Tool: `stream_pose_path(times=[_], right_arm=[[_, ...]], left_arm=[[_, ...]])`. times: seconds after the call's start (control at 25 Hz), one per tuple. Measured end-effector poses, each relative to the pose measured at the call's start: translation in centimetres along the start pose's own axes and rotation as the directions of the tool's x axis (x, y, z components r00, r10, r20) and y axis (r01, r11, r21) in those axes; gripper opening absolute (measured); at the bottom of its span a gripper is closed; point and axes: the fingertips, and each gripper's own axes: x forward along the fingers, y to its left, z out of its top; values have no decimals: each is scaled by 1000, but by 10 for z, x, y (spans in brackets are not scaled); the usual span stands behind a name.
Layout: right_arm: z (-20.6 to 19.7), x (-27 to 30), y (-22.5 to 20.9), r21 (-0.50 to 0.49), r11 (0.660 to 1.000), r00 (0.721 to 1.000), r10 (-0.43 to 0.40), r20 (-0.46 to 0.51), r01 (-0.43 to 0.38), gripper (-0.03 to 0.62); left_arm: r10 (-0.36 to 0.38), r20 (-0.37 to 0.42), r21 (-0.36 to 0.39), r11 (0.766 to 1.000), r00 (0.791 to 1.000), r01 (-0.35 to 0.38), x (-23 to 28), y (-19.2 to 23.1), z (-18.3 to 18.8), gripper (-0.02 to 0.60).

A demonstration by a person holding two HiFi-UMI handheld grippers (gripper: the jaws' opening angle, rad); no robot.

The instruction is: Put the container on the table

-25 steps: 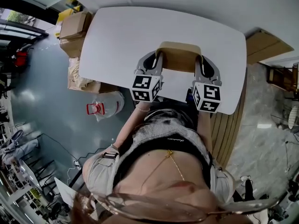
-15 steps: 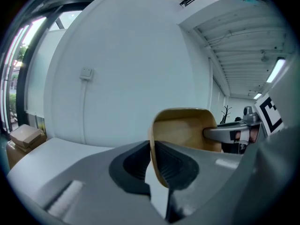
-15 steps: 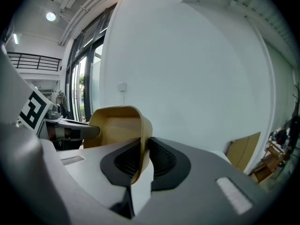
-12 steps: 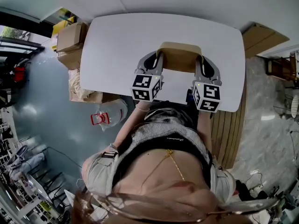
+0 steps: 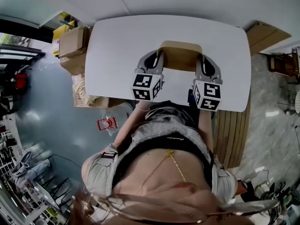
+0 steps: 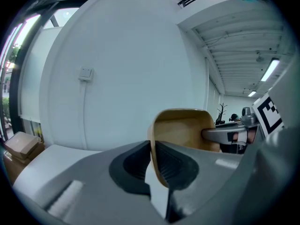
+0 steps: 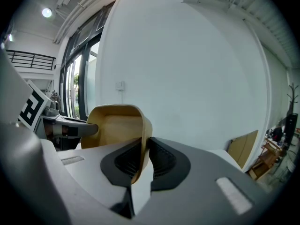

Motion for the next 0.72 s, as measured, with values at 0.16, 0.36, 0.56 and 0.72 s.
stream_pose_path(times=[0.16,0.36,0.56,0.72], right_arm=[[0,5,16,-7,1000,1000,-5,-4,5,54],[-4,9,28,-18,1000,1000,-20,-23,20,54],[-5,11,37,-21,999,999,-33,-39,32,54],[-3,12,43,-36,999,999,-27,-38,26,61]], left_arm=[[6,-10,-5,1000,1000,-6,-6,16,-3,14],[-10,-20,-17,1000,1000,10,-11,26,-7,14],[-27,-24,-26,999,999,27,-14,35,-8,14],[-33,-26,-32,999,999,32,-15,40,-8,14]])
